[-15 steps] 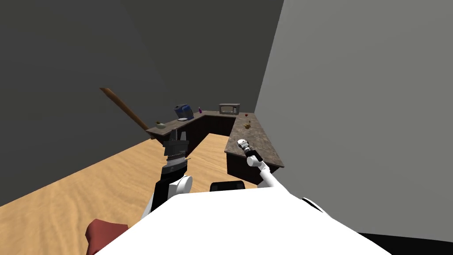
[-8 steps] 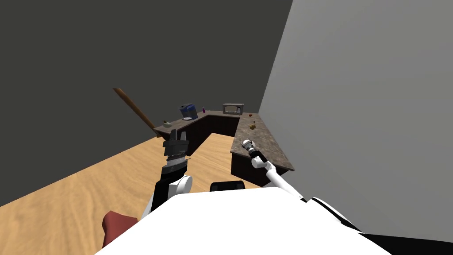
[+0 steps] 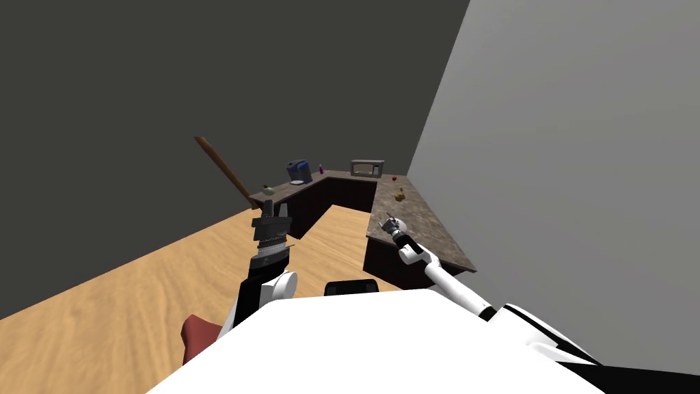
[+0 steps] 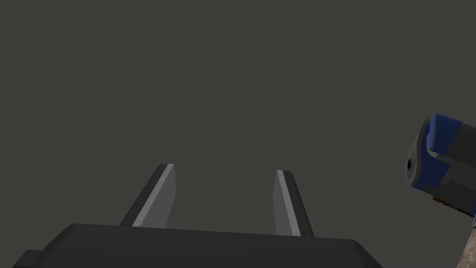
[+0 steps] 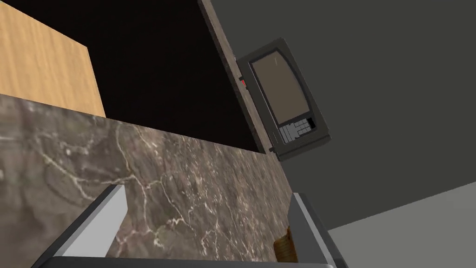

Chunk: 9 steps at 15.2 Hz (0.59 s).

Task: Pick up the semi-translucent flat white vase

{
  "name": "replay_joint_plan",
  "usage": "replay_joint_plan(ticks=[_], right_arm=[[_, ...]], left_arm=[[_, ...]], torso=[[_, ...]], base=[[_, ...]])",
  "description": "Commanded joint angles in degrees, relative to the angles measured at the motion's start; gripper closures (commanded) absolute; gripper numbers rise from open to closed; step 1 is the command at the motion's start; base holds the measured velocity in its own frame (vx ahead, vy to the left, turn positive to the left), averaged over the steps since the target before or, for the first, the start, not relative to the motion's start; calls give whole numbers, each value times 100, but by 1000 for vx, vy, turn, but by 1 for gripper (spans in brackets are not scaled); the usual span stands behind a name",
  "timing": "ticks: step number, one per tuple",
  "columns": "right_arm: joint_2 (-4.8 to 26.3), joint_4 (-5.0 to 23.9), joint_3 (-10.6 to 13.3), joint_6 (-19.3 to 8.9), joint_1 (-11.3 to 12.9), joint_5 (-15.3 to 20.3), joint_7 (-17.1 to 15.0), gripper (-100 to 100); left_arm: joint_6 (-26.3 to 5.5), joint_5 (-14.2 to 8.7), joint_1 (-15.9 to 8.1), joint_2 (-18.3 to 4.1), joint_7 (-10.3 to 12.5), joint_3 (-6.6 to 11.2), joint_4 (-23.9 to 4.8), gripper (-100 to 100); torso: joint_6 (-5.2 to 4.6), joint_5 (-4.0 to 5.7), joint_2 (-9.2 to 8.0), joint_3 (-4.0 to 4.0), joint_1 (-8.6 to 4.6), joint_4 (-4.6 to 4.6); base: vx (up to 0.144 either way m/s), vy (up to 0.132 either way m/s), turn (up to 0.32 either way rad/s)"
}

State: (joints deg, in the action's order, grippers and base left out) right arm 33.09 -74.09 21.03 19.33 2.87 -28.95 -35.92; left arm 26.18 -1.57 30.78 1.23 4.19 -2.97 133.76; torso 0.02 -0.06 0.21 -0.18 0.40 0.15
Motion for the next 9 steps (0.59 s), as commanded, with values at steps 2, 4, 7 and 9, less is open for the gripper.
replay_joint_plan(ticks=[2, 4, 7, 9], right_arm=[[308, 61, 86, 153, -7, 188, 138, -100], [625, 136, 200, 335, -22, 445, 336, -100], [949, 213, 316, 516, -38, 709, 541, -100], [1252, 293, 434, 693, -54, 978, 754, -100]], left_arm=[[0, 0, 0, 0, 0, 0, 0, 0], [0, 0, 0, 0, 0, 0, 0, 0], [0, 0, 0, 0, 0, 0, 0, 0], [0, 0, 0, 0, 0, 0, 0, 0]], torso=[[-1, 0, -1, 1, -2, 0], [0, 2, 4, -1, -9, 0], [0, -1, 5, -3, 1, 1], [0, 0, 2, -1, -4, 0]], base=[[17, 87, 60], [41, 93, 96], [30, 107, 85], [34, 106, 91]])
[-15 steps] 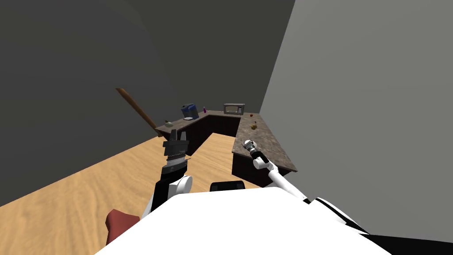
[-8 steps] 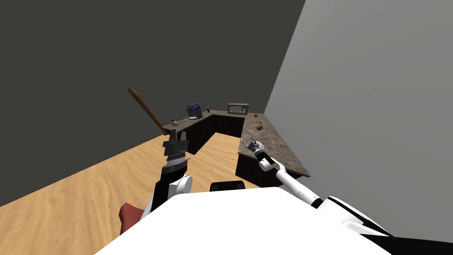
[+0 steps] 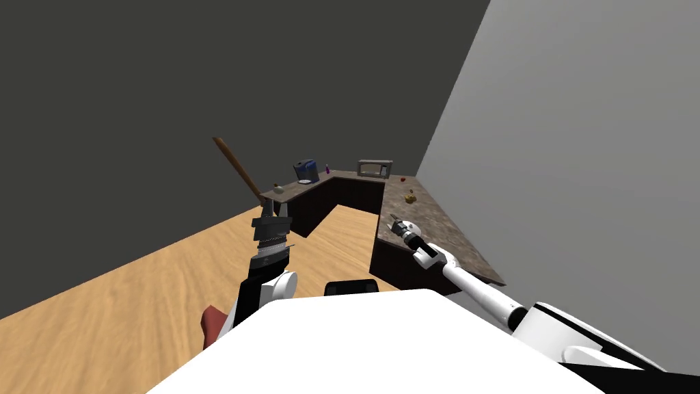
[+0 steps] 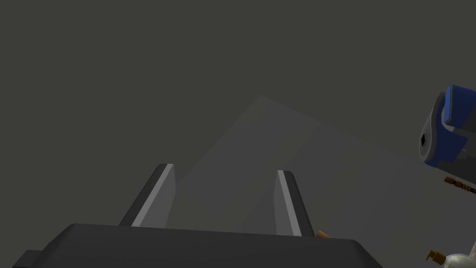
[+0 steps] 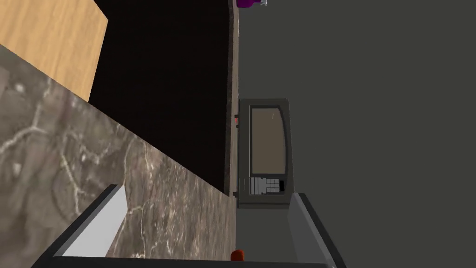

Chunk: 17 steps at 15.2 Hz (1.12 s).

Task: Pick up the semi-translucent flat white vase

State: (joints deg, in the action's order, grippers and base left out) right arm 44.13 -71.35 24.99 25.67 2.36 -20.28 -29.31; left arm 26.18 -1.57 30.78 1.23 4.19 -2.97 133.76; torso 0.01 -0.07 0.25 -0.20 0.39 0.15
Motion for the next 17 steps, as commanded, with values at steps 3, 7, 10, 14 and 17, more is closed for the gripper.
replay_joint_plan(ticks=[3, 7, 10, 14, 17], right_arm=[[491, 100, 158, 233, -21, 384, 313, -100], [835, 182, 280, 404, -41, 661, 539, -100], [1299, 346, 532, 729, -86, 1112, 959, -100], [1799, 429, 662, 883, -113, 1508, 1248, -100], [2112, 512, 795, 1030, -144, 1792, 1491, -100]], left_arm=[[0, 0, 0, 0, 0, 0, 0, 0], [0, 0, 0, 0, 0, 0, 0, 0], [0, 0, 0, 0, 0, 0, 0, 0], [0, 0, 0, 0, 0, 0, 0, 0], [0, 0, 0, 0, 0, 0, 0, 0]], torso=[[1, 2, 1, 0, -6, 0], [0, 3, -3, 2, -12, 0], [0, 2, 2, -1, -12, 0], [0, 2, 2, -1, -12, 1], [0, 4, -1, 0, -14, 0]], base=[[36, 88, 77], [24, 70, 62], [54, 91, 114], [45, 80, 82], [42, 66, 86]])
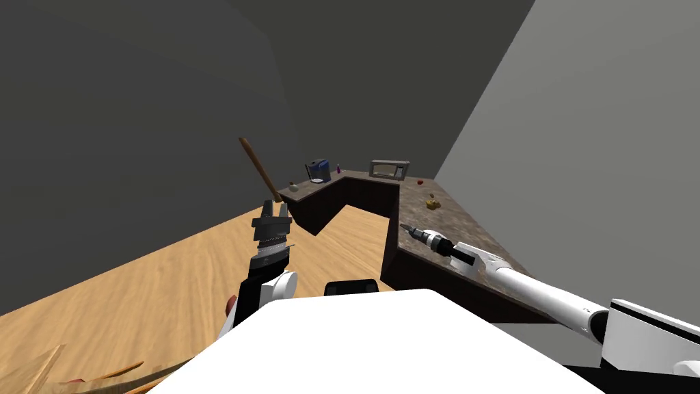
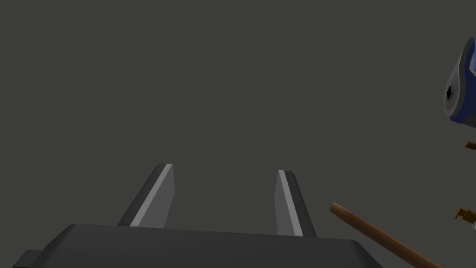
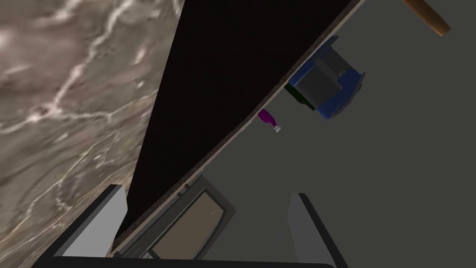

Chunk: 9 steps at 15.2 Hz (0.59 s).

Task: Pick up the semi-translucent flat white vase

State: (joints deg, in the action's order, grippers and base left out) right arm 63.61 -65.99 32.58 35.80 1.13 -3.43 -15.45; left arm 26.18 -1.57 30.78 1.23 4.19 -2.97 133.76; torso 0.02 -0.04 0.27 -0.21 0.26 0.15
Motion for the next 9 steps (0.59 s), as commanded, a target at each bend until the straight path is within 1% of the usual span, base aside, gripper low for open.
replay_joint_plan(ticks=[1, 2, 3, 4, 5, 6, 7, 8, 9], right_arm=[[201, -25, 36, 18, -22, 107, 106, -100], [394, 59, 172, 157, -57, 344, 346, -100], [509, 59, 172, 157, -57, 391, 351, -100], [517, 59, 172, 157, -57, 391, 351, -100], [729, 143, 310, 288, -97, 631, 582, -100], [826, 143, 310, 288, -97, 674, 597, -100], [826, 143, 310, 288, -97, 674, 597, -100], [1023, 227, 450, 411, -139, 919, 842, -100], [1126, 227, 450, 411, -139, 954, 842, -100]], left_arm=[[0, 0, 0, 0, 0, 0, 0, 0], [0, 0, 0, 0, 0, 0, 0, 0], [0, 0, 0, 0, 0, 0, 0, 0], [0, 0, 0, 0, 0, 0, 0, 0], [0, 0, 0, 0, 0, 0, 0, 0], [0, 0, 0, 0, 0, 0, 0, 0], [0, 0, 0, 0, 0, 0, 0, 0], [0, 0, 0, 0, 0, 0, 0, 0], [0, 0, 0, 0, 0, 0, 0, 0]], torso=[[0, 0, 0, 0, 0, 0], [-2, 1, -2, 1, -5, 0], [0, 1, -2, 1, -3, 0], [0, 0, -1, 0, -1, 0], [-2, 1, -3, 1, -6, 0], [-1, 2, -3, 2, -8, 0], [0, 2, -2, 1, -8, 0], [-2, 3, -3, 1, -11, 0], [-1, 3, -1, 1, -8, 0]], base=[[38, 49, 32], [44, 67, 97], [47, 74, 103], [36, 45, 27], [42, 45, 92], [45, 49, 98], [41, 37, 34], [53, 54, 110], [55, 60, 102]])
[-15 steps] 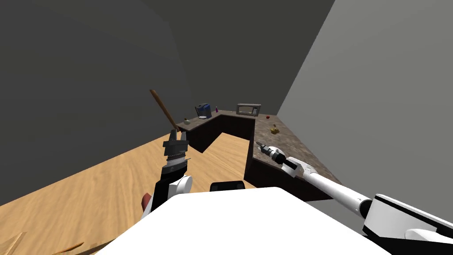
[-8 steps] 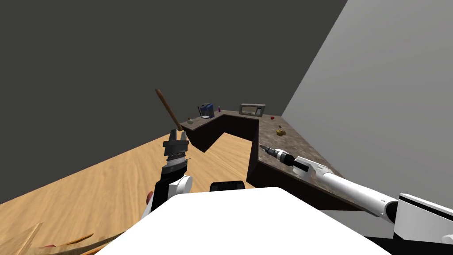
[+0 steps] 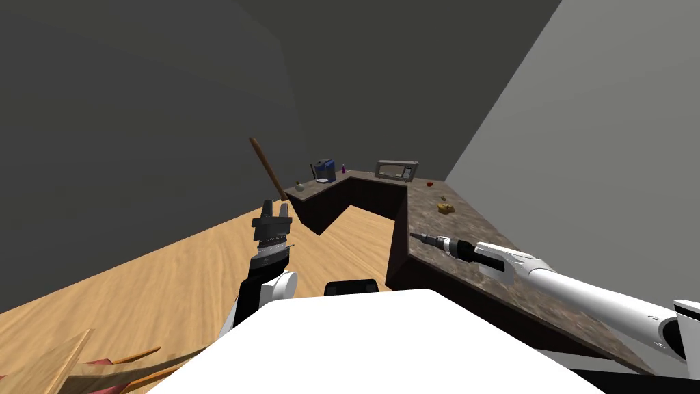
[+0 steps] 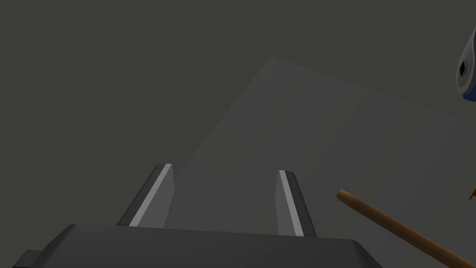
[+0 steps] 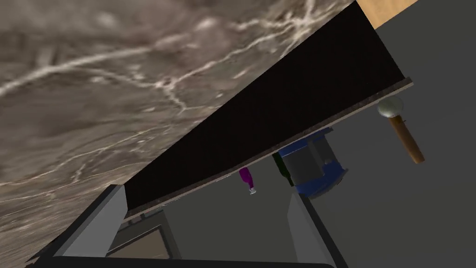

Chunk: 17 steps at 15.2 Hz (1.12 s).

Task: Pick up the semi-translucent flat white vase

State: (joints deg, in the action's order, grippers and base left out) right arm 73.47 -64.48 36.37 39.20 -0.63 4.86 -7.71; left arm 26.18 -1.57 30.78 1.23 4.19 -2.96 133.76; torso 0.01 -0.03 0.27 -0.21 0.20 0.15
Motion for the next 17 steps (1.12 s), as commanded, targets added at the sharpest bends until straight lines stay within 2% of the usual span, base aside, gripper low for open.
replay_joint_plan(ticks=[1, 2, 3, 4, 5, 6, 8, 9, 10, 11, 13, 14, 16, 17], right_arm=[[286, 160, 210, 187, -8, 286, 286, -100], [421, 160, 210, 187, -8, 400, 312, -100], [430, 160, 210, 187, -8, 402, 312, -100], [646, 242, 349, 295, -55, 603, 552, -100], [710, 242, 349, 295, -55, 673, 552, -100], [900, 322, 485, 395, -104, 815, 750, -100], [977, 322, 485, 395, -104, 936, 787, -100], [1194, 400, 619, 488, -155, 1163, 1014, -100], [1232, 400, 619, 488, -155, 1191, 1016, -100], [1432, 474, 749, 572, -206, 1334, 1235, -100], [1471, 474, 749, 572, -206, 1435, 1235, -100], [1695, 545, 875, 649, -258, 1648, 1445, -100], [1695, 545, 875, 649, -258, 1667, 1445, -100], [1902, 612, 996, 718, -309, 1885, 1643, -100]], left_arm=[[0, 0, 0, 0, 0, 0, 0, 0], [0, 0, 0, 0, 0, 0, 0, 0], [0, 0, 0, 0, 0, 0, 0, 0], [0, 0, 0, 0, 0, 0, 0, 0], [0, 0, 0, 0, 0, 0, 0, 0], [0, 0, 0, 0, 0, 0, 0, 0], [0, 0, 0, 0, 0, 0, 0, 0], [0, 0, 0, 0, 0, 0, 0, 0], [0, 0, 0, 0, 0, 0, 0, 0], [0, 0, 0, 0, 0, 0, 0, 0], [0, 0, 0, 0, 0, 0, 0, 0], [0, 0, 0, 0, 0, 0, 0, 0], [0, 0, 0, 0, 0, 0, 0, 0], [0, 0, 0, 0, 0, 0, 0, 0]], torso=[[0, 0, 0, 0, 0, 0], [1, 0, 3, -2, 1, 1], [0, 0, 5, -3, 1, 1], [-1, 1, 3, -2, -3, 1], [0, 1, 2, -1, -3, 1], [0, 1, 1, -1, -3, 0], [0, 1, 4, -2, -6, 1], [-2, 2, -1, 0, -8, 0], [-2, 2, -4, 2, -8, 0], [-1, 2, -5, 3, -8, -1], [0, 1, -2, 1, -6, 0], [-1, 3, -5, 2, -9, -1], [-1, 3, -6, 3, -10, -1], [-1, 5, -8, 4, -14, -1]], base=[[63, 57, 133], [71, 55, 104], [54, 39, 13], [51, 45, 78], [51, 44, 90], [61, 43, 130], [52, 30, 59], [39, 31, 63], [42, 31, 75], [50, 36, 115], [44, 29, 55], [37, 25, 78], [35, 14, 47], [31, 14, 68]])
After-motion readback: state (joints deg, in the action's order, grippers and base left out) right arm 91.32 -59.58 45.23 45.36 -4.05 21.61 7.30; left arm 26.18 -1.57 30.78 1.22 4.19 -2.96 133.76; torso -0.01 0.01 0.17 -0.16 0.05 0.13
